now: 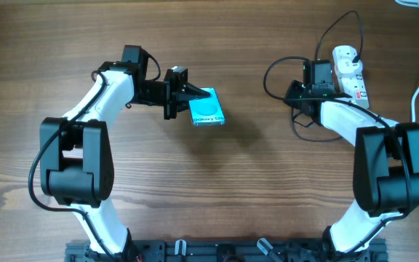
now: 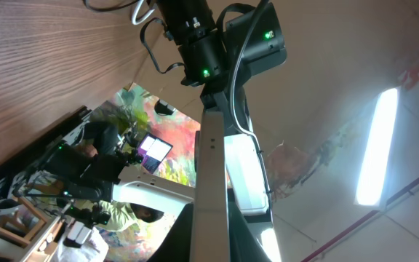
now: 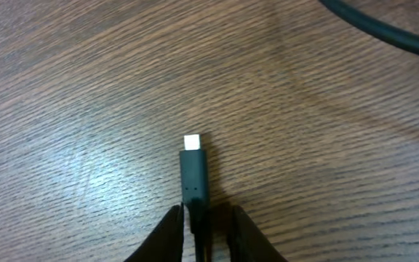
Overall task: Plug charger to phone and switch on socket
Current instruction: 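Grasp the black USB-C cable end with the right gripper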
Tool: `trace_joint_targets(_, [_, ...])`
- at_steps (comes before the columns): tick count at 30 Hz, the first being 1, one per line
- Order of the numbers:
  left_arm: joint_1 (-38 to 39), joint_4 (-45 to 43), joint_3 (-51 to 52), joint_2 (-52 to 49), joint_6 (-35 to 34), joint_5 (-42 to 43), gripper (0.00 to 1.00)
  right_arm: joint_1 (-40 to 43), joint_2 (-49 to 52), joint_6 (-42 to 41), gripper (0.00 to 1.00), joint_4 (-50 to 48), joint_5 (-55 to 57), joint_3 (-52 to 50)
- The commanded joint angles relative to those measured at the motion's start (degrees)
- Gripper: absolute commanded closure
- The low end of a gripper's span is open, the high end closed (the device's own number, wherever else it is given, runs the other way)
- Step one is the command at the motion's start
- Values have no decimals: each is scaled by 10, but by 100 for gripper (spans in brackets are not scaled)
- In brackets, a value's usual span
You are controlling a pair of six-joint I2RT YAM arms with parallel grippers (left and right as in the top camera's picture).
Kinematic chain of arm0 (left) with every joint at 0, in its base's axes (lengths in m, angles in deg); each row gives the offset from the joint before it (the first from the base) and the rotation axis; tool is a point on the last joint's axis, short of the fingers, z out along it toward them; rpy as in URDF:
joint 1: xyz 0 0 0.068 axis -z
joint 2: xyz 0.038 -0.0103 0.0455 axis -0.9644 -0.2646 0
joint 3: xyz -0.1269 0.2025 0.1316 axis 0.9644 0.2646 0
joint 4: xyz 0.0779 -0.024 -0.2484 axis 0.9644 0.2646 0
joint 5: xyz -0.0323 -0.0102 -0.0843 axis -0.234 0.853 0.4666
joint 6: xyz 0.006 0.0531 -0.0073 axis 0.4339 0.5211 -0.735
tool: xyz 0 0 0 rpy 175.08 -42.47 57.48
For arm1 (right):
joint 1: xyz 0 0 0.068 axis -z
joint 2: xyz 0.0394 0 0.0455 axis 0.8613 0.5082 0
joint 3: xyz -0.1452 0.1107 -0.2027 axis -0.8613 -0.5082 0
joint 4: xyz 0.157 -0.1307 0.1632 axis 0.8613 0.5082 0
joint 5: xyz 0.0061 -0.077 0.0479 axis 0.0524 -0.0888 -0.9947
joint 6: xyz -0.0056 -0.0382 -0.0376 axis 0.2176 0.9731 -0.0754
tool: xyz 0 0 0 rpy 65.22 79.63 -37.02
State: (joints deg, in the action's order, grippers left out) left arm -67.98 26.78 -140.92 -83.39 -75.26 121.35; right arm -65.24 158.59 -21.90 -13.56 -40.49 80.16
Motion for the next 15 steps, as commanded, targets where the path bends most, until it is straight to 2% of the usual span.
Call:
trace_joint_targets(1, [-1,1,-9,1,6,28,96,-3,38,15,75,31,-24,-26])
trace_joint_targets(5, [-1,1,-9,1,6,28,96,-17,38,16,77,53,-10,-26])
trace_joint_targets(8, [-1,1,-9,1,6,28,96,-18,38,7,85,73,17,-26])
trace_joint_targets(10, [-1,1,-9,1,7,28,96,-18,38,1,95,73,13,-26])
trace_joint_targets(15, [-1,0,-9,1,7,28,96,-9,35,10,96,47,-72,-19])
